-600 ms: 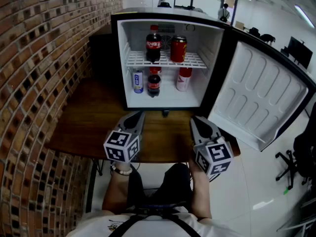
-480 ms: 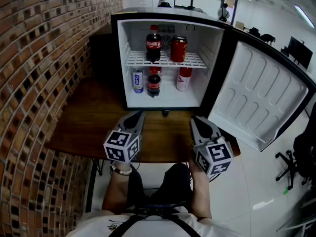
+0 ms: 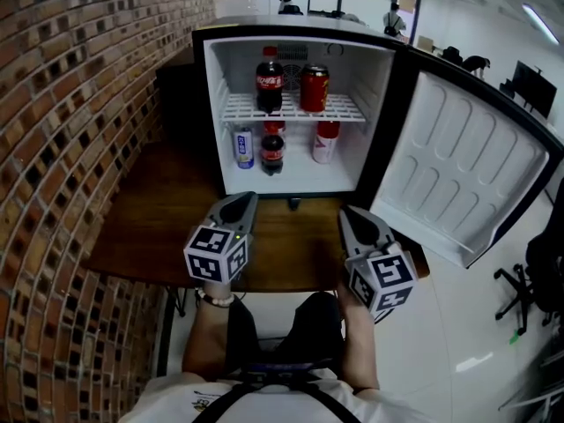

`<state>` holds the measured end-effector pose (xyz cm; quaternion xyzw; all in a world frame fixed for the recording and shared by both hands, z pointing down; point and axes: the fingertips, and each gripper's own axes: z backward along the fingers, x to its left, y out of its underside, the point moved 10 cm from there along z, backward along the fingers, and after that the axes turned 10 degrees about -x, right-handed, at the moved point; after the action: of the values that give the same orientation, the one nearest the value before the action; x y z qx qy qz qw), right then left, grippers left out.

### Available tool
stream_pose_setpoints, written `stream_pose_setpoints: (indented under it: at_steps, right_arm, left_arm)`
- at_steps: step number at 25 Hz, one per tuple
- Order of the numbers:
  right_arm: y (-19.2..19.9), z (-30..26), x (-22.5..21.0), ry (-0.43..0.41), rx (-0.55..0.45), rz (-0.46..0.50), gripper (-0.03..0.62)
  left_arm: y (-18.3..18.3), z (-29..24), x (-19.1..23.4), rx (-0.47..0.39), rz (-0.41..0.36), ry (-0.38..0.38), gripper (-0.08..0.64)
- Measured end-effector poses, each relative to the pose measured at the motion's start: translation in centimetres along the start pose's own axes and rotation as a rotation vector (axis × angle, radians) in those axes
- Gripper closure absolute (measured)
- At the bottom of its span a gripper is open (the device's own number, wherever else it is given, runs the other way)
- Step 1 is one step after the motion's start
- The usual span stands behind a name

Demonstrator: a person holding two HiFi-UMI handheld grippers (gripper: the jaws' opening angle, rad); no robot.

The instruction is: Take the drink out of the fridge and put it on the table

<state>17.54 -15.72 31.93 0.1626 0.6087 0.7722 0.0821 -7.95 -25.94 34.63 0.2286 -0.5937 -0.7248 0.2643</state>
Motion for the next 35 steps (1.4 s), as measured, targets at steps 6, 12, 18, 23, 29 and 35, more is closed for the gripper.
stream_pose_setpoints:
  at_steps: [6,12,18,23,29,35]
  right_arm:
    - [-0.3,0.1,-0.2,0.002,-0.008,-0.003,0.576]
    - [-0.6,0.5,-0.7,0.011,-0.017,-0.001,0.575]
    - [-0.6,0.6,-1.0,0.018,-0.024,-0.009,0.576]
    - [-0.7,0.8,-1.2,0.028,-0.03,-0.013,0.576]
    - [-0.4,0.8,-1.5,0.032,-0.03,-0.02,0.577]
    - [-0.3,1.1,-1.6,0.036,-0.027,-0.017,0.576]
  left_arm:
    - [-1.7,-1.7,0.8,0.0,-0.041,-0.003,0.467]
    - [-4.3,-3.9,1.9,-0.033,-0.053,-0.017,0.353]
    - [-7.2,-7.6,2.8,-0.05,-0.042,0.007,0.202]
    - [-9.4,-10.0,3.3,-0.07,-0.047,0.021,0.165]
    - [-10.8,-12.6,4.2,-0.083,-0.042,0.012,0.133]
    - [-10.8,-16.6,5.5,-0.033,-0.036,-0.02,0.083]
